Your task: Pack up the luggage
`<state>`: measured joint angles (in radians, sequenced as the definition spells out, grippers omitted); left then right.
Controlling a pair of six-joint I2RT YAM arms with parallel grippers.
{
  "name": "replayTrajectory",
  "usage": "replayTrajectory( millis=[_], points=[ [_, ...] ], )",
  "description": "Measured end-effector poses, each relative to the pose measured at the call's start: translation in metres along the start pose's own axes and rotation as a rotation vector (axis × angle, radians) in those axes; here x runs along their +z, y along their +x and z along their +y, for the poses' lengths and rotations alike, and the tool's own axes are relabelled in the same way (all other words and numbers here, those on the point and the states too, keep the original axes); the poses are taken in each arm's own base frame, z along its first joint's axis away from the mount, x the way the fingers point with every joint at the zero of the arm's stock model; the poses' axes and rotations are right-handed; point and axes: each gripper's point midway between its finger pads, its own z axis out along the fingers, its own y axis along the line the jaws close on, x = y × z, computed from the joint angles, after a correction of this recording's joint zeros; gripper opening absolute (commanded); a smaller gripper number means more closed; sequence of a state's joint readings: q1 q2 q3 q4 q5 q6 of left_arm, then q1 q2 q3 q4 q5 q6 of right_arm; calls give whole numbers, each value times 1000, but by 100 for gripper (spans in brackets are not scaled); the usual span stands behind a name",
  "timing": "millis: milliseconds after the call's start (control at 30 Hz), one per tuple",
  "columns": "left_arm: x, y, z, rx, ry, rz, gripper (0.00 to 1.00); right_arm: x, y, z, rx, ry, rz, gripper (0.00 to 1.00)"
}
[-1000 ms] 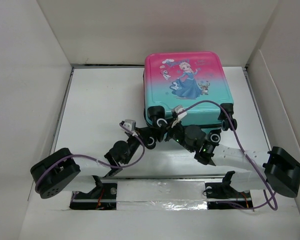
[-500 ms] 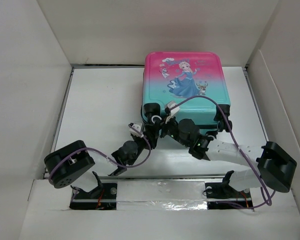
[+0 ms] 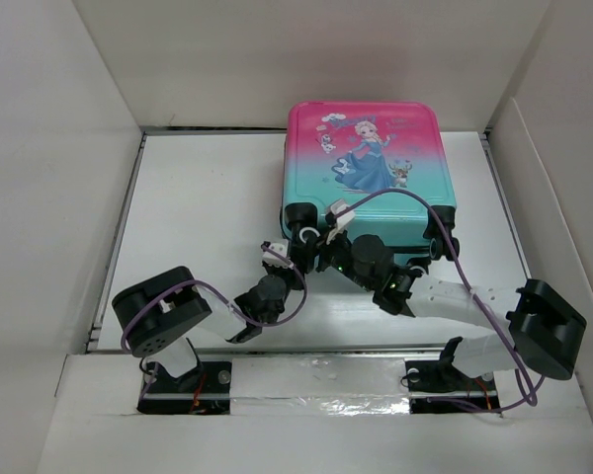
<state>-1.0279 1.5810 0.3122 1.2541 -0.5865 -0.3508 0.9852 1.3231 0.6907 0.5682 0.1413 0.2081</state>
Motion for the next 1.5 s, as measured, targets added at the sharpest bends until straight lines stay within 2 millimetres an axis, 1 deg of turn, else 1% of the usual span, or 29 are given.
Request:
replayTrajectory(
  millis=[33, 67, 233, 333, 400, 467, 733, 867, 967, 1067, 1133, 1167, 1267, 1333, 1433, 1500],
  points=[
    [0, 0, 3, 7, -16, -3, 3, 0, 0, 0, 2, 1, -1, 0],
    [0, 0, 7, 16, -33, -6, 0, 0, 0, 0, 5, 3, -1, 0],
    [0, -5, 24, 52, -103, -24, 0, -2, 2, 1, 18, 4, -11, 0],
    [-1, -16, 38, 40, -139, -52, 0, -3, 4, 2, 27, 6, -12, 0],
    [-2, -30, 41, 18, -150, -89, 0, -5, 5, 4, 34, 3, -13, 0],
    [-4, -35, 42, 5, -143, -103, 0, -5, 6, 5, 37, 2, -13, 0],
    [-7, -31, 38, 8, -77, -79, 0, -5, 6, 6, 44, 7, -13, 0],
    [-11, -18, 23, 13, 18, -27, 0, -5, 6, 6, 43, 7, -13, 0],
    [-14, -14, 6, 7, 104, -4, 0, -5, 6, 5, 43, 8, -13, 0],
    [-18, -18, -7, -6, 169, -3, 11, -5, 6, 5, 43, 5, -12, 0],
    [-20, -22, -13, -16, 197, -10, 15, -5, 6, 5, 43, -1, -10, 0],
    [-21, -25, -15, -22, 208, -17, 20, -5, 6, 4, 44, -4, -9, 0],
    [-22, -28, -20, -28, 229, -23, 26, -5, 6, 4, 44, -12, -7, 0],
    [-23, -28, -20, -27, 232, -22, 26, -5, 6, 5, 44, -16, -6, 0],
    [-21, -27, -20, -17, 228, -21, 21, -5, 6, 5, 44, -18, -7, 0],
    [-18, -22, -20, -4, 224, -9, 15, -6, 4, 4, 43, -18, -10, 0]
  ],
)
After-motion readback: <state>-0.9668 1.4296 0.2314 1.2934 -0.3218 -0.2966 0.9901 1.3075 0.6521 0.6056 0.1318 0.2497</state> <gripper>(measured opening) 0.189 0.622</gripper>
